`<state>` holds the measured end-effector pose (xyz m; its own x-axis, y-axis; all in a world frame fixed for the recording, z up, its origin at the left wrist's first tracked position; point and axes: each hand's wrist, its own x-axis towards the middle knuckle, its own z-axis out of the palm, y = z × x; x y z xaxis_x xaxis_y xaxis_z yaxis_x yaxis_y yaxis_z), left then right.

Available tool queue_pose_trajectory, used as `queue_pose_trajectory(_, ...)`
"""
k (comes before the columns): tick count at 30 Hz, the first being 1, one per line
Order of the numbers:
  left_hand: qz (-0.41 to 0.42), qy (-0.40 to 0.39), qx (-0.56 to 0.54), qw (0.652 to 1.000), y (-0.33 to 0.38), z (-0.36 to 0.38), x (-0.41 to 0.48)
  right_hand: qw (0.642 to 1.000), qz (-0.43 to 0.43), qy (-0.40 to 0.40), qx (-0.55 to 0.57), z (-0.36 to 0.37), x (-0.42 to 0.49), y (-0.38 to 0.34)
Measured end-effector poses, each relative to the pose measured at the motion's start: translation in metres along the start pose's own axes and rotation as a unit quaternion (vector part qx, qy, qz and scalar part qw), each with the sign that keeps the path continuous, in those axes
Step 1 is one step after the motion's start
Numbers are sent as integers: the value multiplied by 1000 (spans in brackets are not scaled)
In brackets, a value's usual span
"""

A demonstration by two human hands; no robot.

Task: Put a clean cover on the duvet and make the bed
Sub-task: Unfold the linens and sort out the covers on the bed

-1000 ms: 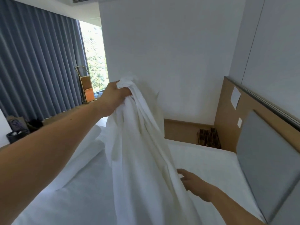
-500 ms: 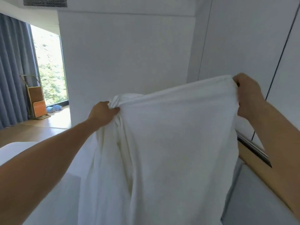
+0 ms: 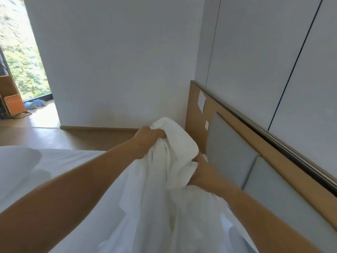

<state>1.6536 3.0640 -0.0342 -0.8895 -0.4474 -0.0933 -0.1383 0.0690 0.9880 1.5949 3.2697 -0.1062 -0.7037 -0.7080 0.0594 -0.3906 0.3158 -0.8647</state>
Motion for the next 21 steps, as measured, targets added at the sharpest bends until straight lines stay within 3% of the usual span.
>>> queue_pose_trajectory(2,-27,-27,0,999,-24,15,-1,999,26,-30,-7,29,0,28)
queue_pose_trajectory(4,-34,-97,85,991,-53,30,-10,996,89,-9,30,47,-2,57)
queue_pose_trajectory(8,-68,-251,278,925,-107,10,-7,983,163,-88,18,58,-9,112)
queue_pose_trajectory(11,-145,-267,352,885,-142,-24,11,964,200,-172,28,36,-8,142)
queue_pose_trajectory(15,-199,-272,362,869,-190,-15,31,918,223,-328,15,20,5,171)
queue_pose_trajectory(19,-248,-352,330,840,-207,18,54,888,249,-385,-24,8,34,191)
queue_pose_trajectory(21,-230,-350,324,848,-200,25,86,875,261,-407,-25,-14,62,199)
